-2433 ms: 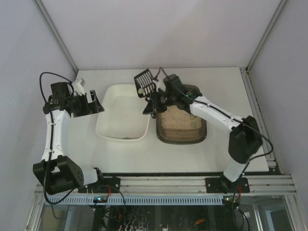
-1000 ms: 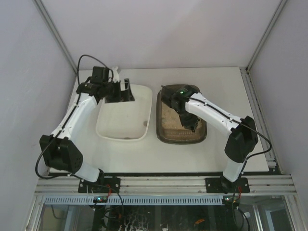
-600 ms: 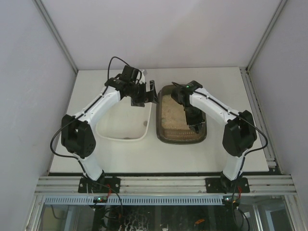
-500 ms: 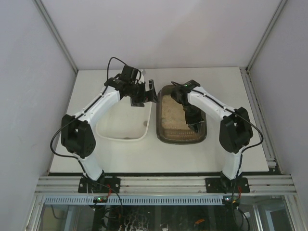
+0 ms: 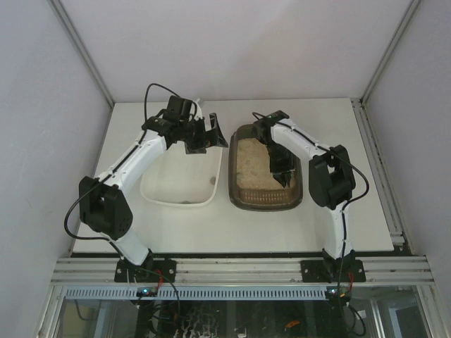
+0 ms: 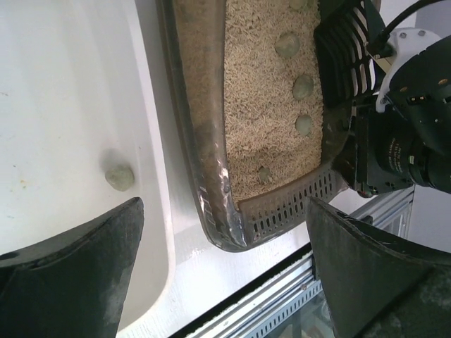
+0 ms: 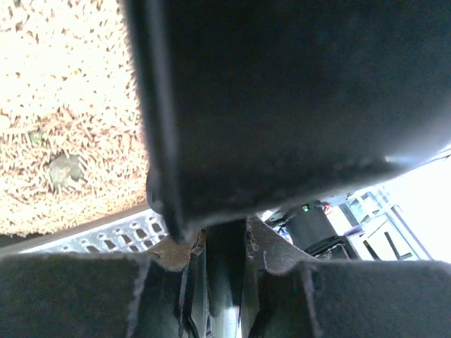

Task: Clean the litter box

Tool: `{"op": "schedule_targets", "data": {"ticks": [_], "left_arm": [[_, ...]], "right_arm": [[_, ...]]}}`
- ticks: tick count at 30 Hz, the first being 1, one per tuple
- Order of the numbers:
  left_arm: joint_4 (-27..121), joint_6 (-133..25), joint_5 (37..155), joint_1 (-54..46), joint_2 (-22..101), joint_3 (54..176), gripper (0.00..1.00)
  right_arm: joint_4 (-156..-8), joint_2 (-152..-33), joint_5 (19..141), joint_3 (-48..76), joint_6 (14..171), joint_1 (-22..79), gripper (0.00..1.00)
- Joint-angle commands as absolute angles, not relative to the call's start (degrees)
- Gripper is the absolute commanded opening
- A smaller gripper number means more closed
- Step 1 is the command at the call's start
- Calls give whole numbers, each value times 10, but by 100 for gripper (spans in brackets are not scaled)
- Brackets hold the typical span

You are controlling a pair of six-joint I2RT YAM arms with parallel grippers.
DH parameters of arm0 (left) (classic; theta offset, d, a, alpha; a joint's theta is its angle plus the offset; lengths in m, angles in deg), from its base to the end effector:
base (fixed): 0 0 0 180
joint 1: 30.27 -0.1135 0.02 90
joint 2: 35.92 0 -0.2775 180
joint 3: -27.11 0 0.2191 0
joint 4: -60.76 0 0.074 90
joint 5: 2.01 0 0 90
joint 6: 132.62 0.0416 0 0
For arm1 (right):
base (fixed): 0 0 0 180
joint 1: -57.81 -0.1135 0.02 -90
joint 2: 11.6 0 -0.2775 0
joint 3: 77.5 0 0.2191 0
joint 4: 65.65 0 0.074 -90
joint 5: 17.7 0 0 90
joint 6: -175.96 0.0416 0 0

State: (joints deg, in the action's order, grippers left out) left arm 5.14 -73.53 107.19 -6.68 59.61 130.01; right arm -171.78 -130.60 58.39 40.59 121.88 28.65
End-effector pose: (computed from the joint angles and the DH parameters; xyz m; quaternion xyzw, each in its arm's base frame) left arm 0.3056 -0.1484 0.3333 0.0005 0.9232 -0.2994 0.2410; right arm 0.3019 0.1570 0.2434 -0.0400 -0.9810 0.1801 0.0596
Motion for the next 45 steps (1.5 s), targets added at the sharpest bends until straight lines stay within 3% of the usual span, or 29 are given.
{"op": "schedule_targets", "data": {"ticks": [1,17,45], "left_arm": [[80,-743,1120,-101,576,1281,100],[72,-747,1141,-127,597,1278,100],[63,-735,1130,-133,615,1276,99]], "right_arm": [[-1719,-1316,583,433,1216,302,0],[-1690,-1367,706,464,1195,299,0],[-1559,-1340,1018,366,1172,328,0]]}}
